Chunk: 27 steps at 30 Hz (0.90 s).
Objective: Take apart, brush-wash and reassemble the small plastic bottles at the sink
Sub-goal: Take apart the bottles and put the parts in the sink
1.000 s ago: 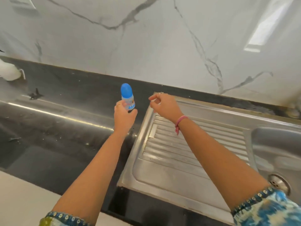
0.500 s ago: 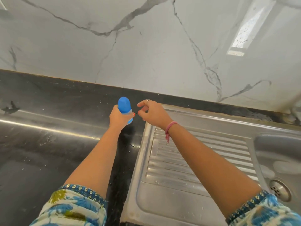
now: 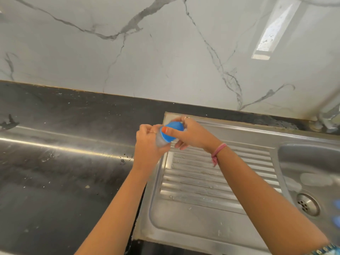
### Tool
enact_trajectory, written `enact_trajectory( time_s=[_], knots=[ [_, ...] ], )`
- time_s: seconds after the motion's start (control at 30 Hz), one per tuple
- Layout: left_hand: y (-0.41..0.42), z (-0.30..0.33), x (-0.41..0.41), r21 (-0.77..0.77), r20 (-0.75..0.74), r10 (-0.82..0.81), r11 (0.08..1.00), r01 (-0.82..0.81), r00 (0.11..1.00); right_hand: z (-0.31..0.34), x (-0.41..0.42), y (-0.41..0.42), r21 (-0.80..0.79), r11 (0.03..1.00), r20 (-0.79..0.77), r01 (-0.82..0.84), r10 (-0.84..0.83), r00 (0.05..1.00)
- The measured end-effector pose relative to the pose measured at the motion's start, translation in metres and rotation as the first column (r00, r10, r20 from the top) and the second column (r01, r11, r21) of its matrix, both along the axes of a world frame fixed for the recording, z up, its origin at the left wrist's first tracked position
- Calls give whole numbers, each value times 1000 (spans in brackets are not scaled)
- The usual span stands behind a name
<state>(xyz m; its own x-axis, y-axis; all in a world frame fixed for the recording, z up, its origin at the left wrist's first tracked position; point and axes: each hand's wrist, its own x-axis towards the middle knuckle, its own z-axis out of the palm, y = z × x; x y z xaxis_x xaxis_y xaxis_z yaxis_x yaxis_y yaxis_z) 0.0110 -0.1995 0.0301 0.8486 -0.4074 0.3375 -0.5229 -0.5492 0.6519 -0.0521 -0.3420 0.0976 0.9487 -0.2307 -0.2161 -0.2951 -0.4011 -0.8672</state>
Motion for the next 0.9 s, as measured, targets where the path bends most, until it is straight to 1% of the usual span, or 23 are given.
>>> enact_trajectory(
  time_s=[0.07, 0.1, 0.13, 0.17, 0.27, 0.3, 0.33, 0.4, 0.5, 0.57, 0.67, 0.73, 0.83, 0.9],
  knots=[
    [1, -1, -20, 132, 102, -53, 991, 39, 993, -3, -22, -4, -29, 999, -23, -14, 13, 1000],
    [1, -2, -29, 171, 132, -86, 983, 62, 988, -5, -31, -8, -32, 999, -18, -12, 11, 1000],
    [0, -3, -38, 187, 131, -127, 977, 102, 983, -7, -42, -13, -8, 1000, -4, -9, 9, 1000],
    [0, -1, -47, 173, 93, -176, 972, 158, 980, -8, -52, -19, 8, 1000, 22, -24, 23, 999],
    [-5, 9, -72, 81, -118, -312, 943, 322, 943, -9, -84, -38, -109, 982, 123, -157, 170, 978],
    [-7, 11, -80, 59, -165, -335, 936, 348, 928, -10, -94, -43, -101, 978, 152, -180, 194, 969],
    [-7, 12, -86, 23, -198, -353, 931, 364, 915, -10, -104, -48, -52, 982, 176, -180, 186, 967],
    [-8, 10, -99, -27, -224, -383, 922, 387, 896, -6, -124, -58, 36, 986, 180, -161, 152, 972],
    [-13, 6, -114, -12, -200, -405, 912, 411, 892, 0, -149, -68, 50, 989, 128, -137, 130, 983],
    [-19, 7, -124, -35, -219, -409, 911, 412, 886, 3, -164, -73, 86, 995, 80, -49, 42, 996],
    [-28, 6, -138, -68, -256, -450, 891, 448, 856, -2, -186, -77, 205, 971, -11, 119, -120, 993],
    [-33, 3, -147, -97, -283, -468, 882, 460, 837, -9, -203, -80, 236, 949, -20, 208, -209, 978],
    [-39, 1, -161, -117, -329, -474, 878, 463, 817, -21, -230, -87, 287, 888, 15, 359, -379, 925],
    [-44, -2, -167, -124, -363, -477, 876, 466, 801, -30, -249, -96, 352, 814, 20, 462, -500, 866]
  ],
)
